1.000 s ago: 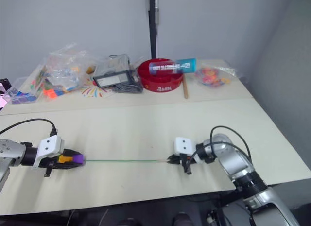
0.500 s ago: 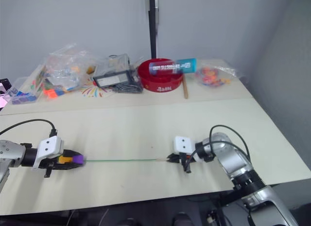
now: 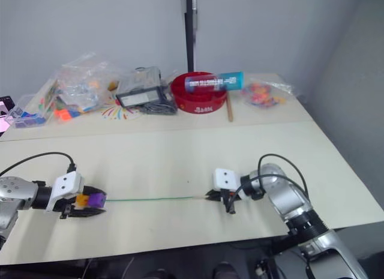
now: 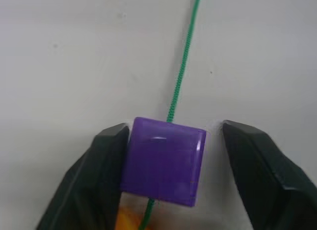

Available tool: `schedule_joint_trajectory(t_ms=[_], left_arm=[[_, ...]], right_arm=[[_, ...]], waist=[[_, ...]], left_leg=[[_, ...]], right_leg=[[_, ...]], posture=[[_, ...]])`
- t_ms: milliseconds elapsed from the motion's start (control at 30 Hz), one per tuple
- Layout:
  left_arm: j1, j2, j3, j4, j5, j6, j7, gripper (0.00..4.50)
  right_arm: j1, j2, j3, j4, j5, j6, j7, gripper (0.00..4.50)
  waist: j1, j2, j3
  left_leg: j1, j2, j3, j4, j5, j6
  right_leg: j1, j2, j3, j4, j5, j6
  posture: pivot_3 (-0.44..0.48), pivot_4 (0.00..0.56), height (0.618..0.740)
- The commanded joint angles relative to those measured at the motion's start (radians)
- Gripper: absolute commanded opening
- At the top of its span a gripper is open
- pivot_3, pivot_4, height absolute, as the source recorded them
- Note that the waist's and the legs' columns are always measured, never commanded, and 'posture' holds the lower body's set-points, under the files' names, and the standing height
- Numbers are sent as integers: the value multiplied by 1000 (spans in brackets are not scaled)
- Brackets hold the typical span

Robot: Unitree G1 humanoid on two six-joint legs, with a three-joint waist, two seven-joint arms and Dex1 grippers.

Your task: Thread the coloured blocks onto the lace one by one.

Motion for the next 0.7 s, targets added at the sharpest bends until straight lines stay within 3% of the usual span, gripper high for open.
schedule_joint_trajectory(t_ms=[33,567,700], left_arm=[[-20,29,11,-5,-8,27,-19,4482],[-181,95,-41,30,53,71,-100,4482],[-209,158,-79,-166,35,317,-140,4482]], right_arm=[[-11,6,-8,-22,3,3,0,0],[17,-3,-12,-42,1,10,-11,0],[25,5,-6,-41,-1,9,-20,0]], waist=[[1,0,0],[2,0,0],[0,-1,0]], left_leg=[[0,0,0,0,0,0],[-3,-1,-1,1,0,0],[-5,-1,-2,1,0,0]], right_leg=[[0,0,0,0,0,0],[-1,0,-1,0,0,0],[0,1,-1,1,0,0]], posture=[[0,150,740],[0,150,740],[0,150,740]])
